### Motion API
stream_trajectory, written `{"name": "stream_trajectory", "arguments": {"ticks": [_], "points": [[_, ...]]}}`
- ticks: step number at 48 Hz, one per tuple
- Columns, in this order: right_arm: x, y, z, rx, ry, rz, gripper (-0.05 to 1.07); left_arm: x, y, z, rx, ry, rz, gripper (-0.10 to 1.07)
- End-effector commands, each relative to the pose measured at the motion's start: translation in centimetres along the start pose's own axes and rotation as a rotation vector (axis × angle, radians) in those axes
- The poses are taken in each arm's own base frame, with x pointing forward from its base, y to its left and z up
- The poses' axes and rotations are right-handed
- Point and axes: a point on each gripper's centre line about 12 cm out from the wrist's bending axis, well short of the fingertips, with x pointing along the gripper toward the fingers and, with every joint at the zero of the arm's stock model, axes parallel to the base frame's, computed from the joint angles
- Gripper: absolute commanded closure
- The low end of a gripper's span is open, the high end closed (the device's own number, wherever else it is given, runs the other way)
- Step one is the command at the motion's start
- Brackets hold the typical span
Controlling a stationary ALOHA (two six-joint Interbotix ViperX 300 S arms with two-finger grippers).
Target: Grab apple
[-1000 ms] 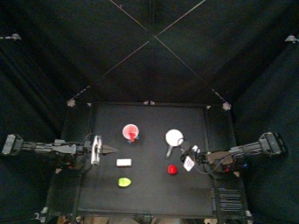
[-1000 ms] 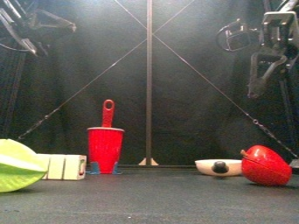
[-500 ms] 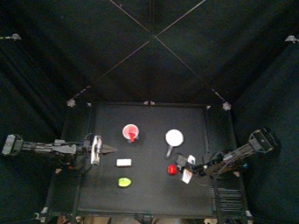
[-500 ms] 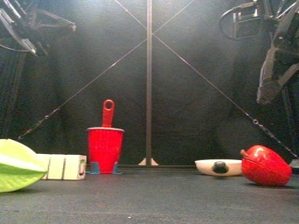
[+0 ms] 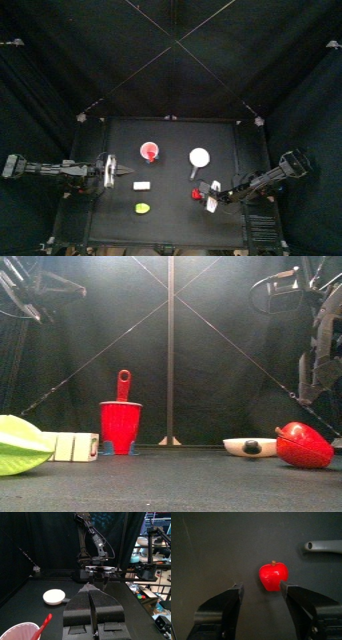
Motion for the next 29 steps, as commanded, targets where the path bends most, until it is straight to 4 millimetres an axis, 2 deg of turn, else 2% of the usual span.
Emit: {"name": "stream_trajectory", "arguments": {"ticks": [1, 12, 29], "points": [[0.3, -0.2, 0.4, 0.007, -0.005, -0.007, 0.06, 0.2, 0.1, 0.3, -0.001, -0.011, 0.004, 1.00], [1.8, -1.4, 0.6, 0.026, 0.015, -0.059, 0.05, 0.1, 0.1, 0.1, -0.006, -0.006, 0.003, 1.00], [4.5, -1.1, 0.1, 0.018, 0.069, -0.065, 0.05, 0.1, 0.2, 0.0, -0.001, -0.005, 0.013, 1.00]]}}
